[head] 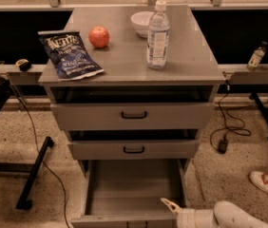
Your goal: Close bottom drawer
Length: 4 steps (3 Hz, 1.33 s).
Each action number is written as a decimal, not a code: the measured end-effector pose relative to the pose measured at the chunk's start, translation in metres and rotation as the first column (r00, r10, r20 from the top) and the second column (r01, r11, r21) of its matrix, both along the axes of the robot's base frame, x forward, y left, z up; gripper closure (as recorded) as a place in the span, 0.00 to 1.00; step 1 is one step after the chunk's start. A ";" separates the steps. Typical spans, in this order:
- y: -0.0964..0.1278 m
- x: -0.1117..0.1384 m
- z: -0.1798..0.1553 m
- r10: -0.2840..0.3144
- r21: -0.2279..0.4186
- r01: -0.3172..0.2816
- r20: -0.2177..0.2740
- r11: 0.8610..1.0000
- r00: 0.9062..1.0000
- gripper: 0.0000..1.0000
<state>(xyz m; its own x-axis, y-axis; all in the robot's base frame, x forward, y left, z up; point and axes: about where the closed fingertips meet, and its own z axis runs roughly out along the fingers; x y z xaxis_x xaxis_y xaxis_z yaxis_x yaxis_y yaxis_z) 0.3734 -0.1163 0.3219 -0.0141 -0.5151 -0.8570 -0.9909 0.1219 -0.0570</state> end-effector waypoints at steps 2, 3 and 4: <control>-0.006 0.010 -0.061 -0.074 -0.054 0.073 -0.032 0.996 0.997 0.18; -0.010 0.010 -0.099 -0.111 -0.035 0.110 -0.020 0.993 0.994 0.41; -0.016 0.008 -0.128 -0.131 -0.003 0.131 -0.011 0.991 0.991 0.64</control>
Offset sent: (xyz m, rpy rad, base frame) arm 0.0106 -0.0148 -0.1283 -0.0712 0.0493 -0.1575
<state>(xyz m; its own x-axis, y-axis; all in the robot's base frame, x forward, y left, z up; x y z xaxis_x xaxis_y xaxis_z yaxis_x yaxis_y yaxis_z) 0.3811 -0.1327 0.1943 -0.0911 -0.5099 -0.8554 -0.9669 0.2509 -0.0466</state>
